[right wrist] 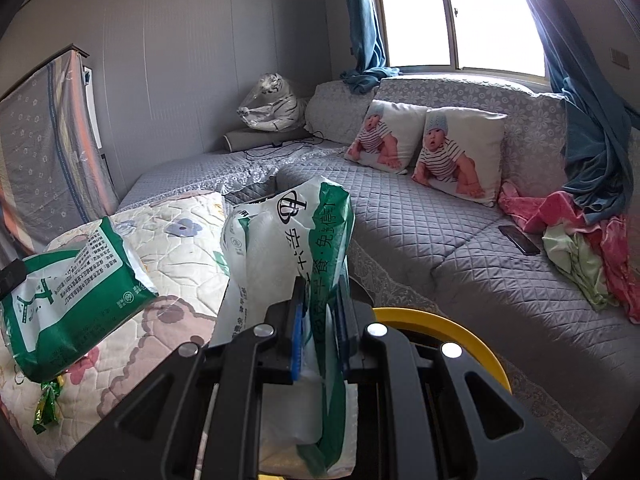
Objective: Collect trash
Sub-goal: 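Carry both held green bags over the yellow-rimmed trash bin, then open both tools to drop the green bags into the bin, then grasp the white tissue with the right tool while the left tool grasps the orange wrapper, then carry the tissue and orange wrapper over the trash bin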
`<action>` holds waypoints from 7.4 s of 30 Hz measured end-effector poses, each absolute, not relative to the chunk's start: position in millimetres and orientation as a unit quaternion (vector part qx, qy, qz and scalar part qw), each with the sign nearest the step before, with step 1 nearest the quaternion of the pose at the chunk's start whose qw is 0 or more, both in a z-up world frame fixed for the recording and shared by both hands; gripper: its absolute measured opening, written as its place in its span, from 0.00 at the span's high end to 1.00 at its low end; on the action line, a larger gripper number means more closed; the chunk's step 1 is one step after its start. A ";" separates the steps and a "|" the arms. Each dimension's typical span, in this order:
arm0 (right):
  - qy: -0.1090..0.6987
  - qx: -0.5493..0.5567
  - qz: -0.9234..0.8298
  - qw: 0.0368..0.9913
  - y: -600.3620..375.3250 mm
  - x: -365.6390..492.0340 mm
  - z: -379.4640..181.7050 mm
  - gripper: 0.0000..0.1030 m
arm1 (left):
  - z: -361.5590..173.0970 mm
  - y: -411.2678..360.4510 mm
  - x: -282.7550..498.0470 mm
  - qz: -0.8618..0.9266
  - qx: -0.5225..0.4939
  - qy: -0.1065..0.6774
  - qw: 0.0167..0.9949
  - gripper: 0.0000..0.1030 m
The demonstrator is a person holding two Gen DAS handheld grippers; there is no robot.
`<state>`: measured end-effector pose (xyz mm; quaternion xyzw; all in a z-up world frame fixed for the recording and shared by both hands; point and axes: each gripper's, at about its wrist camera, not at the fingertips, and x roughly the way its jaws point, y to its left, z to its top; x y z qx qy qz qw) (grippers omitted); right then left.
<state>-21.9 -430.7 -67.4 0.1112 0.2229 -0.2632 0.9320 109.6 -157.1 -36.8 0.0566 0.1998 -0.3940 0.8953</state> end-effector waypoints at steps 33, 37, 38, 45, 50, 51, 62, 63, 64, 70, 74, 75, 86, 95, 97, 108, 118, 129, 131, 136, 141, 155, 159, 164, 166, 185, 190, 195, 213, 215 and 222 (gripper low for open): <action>0.276 0.143 -0.342 0.887 -488.0 -71.3 -120.3 0.87 | -92.3 -307.3 98.6 -0.485 0.117 0.267 0.824 0.91; 0.281 0.147 -0.343 0.884 -491.4 -74.3 -124.8 0.86 | -94.0 -317.9 98.4 -0.492 0.115 0.272 0.819 0.91; 0.282 0.149 -0.342 0.884 -492.2 -74.9 -125.5 0.86 | -94.4 -320.9 97.2 -0.493 0.117 0.272 0.818 0.91; 0.274 0.150 -0.348 0.884 -492.9 -76.3 -123.1 0.56 | -96.6 -328.4 99.8 -0.496 0.104 0.286 0.813 0.87; 0.264 0.157 -0.359 0.881 -497.6 -81.2 -118.4 0.53 | -94.9 -322.2 106.1 -0.485 0.089 0.294 0.819 0.68; 0.263 0.160 -0.359 0.881 -498.7 -82.0 -117.9 0.53 | -94.5 -321.6 106.7 -0.485 0.088 0.294 0.819 0.68; 0.256 0.152 -0.353 0.887 -492.9 -78.3 -109.2 0.53 | -82.5 -298.2 118.0 -0.465 0.070 0.290 0.834 0.68; 0.255 0.151 -0.350 0.889 -491.9 -77.3 -108.3 0.53 | -79.8 -293.8 119.6 -0.461 0.068 0.287 0.837 0.68; 0.254 0.149 -0.347 0.891 -489.8 -75.3 -106.9 0.53 | -76.2 -288.2 121.5 -0.456 0.067 0.283 0.841 0.68; 0.243 0.128 -0.309 0.911 -466.7 -56.0 -94.5 0.53 | -56.5 -245.9 135.7 -0.427 0.054 0.267 0.862 0.68; 0.238 0.105 -0.260 0.930 -439.2 -31.7 -86.1 0.53 | -43.8 -206.9 148.4 -0.402 0.044 0.255 0.878 0.67; 0.238 0.102 -0.247 0.934 -431.7 -25.1 -84.8 0.53 | -41.4 -196.1 151.4 -0.393 0.042 0.252 0.883 0.63; 0.238 0.061 -0.071 0.967 -330.4 57.9 -71.2 0.48 | -32.6 -61.4 179.8 -0.271 0.018 0.242 0.932 0.52; 0.272 0.041 0.032 0.961 -259.3 97.7 -81.2 0.46 | -52.5 5.3 178.1 -0.211 0.019 0.258 0.943 0.45; 0.277 0.036 0.042 0.959 -248.4 103.7 -84.8 0.44 | -58.5 15.1 178.1 -0.200 0.020 0.262 0.944 0.43; 0.296 0.021 0.055 0.953 -222.9 137.0 -99.5 0.34 | -86.4 38.6 193.4 -0.180 0.006 0.295 0.938 0.33; 0.328 0.036 0.048 0.943 -219.8 170.6 -117.8 0.30 | -96.0 41.0 218.8 -0.156 -0.001 0.309 0.938 0.33; 0.375 0.055 0.042 0.925 -230.6 204.8 -136.2 0.40 | -104.0 33.3 243.6 -0.148 0.002 0.325 0.934 0.42; 0.383 0.056 0.041 0.921 -230.9 208.2 -140.1 0.44 | -105.8 31.5 248.1 -0.150 0.003 0.330 0.932 0.45; 0.402 0.070 0.049 0.912 -232.7 213.4 -147.7 0.59 | -112.5 31.7 256.3 -0.145 -0.001 0.344 0.928 0.62; 0.399 0.063 0.055 0.913 -230.0 210.0 -145.7 0.70 | -112.9 33.1 254.9 -0.140 0.000 0.339 0.930 0.68; 0.359 0.038 0.040 0.932 -223.1 194.8 -125.4 0.81 | -95.2 42.0 248.7 -0.137 -0.018 0.309 0.941 0.73; 0.338 0.031 0.038 0.940 -222.2 185.3 -112.8 0.81 | -83.8 48.7 240.4 -0.132 -0.029 0.289 0.948 0.73; 0.313 0.025 0.039 0.948 -221.8 173.5 -97.2 0.81 | -66.6 56.4 225.8 -0.126 -0.043 0.264 0.955 0.73; 0.305 0.027 0.042 0.951 -221.8 167.6 -91.6 0.81 | -59.9 56.0 219.0 -0.120 -0.041 0.252 0.959 0.73; 0.230 0.006 0.029 0.973 -231.5 121.8 -53.6 0.81 | -27.4 23.1 189.5 -0.147 -0.031 0.211 0.966 0.73; 0.229 0.011 0.022 0.973 -240.3 112.4 -53.7 0.81 | -28.2 5.5 188.6 -0.163 -0.024 0.215 0.963 0.73; 0.225 0.018 0.007 0.974 -253.9 101.8 -53.3 0.81 | -26.8 -18.5 184.7 -0.187 -0.015 0.215 0.958 0.73; 0.228 0.051 -0.107 0.966 -341.5 47.2 -64.2 0.81 | -29.6 -136.9 166.7 -0.292 0.034 0.223 0.929 0.73; 0.231 0.058 -0.121 0.964 -352.4 39.8 -67.5 0.81 | -31.2 -149.3 163.7 -0.305 0.038 0.224 0.925 0.73; 0.243 0.079 -0.178 0.950 -387.7 14.0 -80.8 0.81 | -41.0 -192.6 150.8 -0.344 0.053 0.230 0.909 0.73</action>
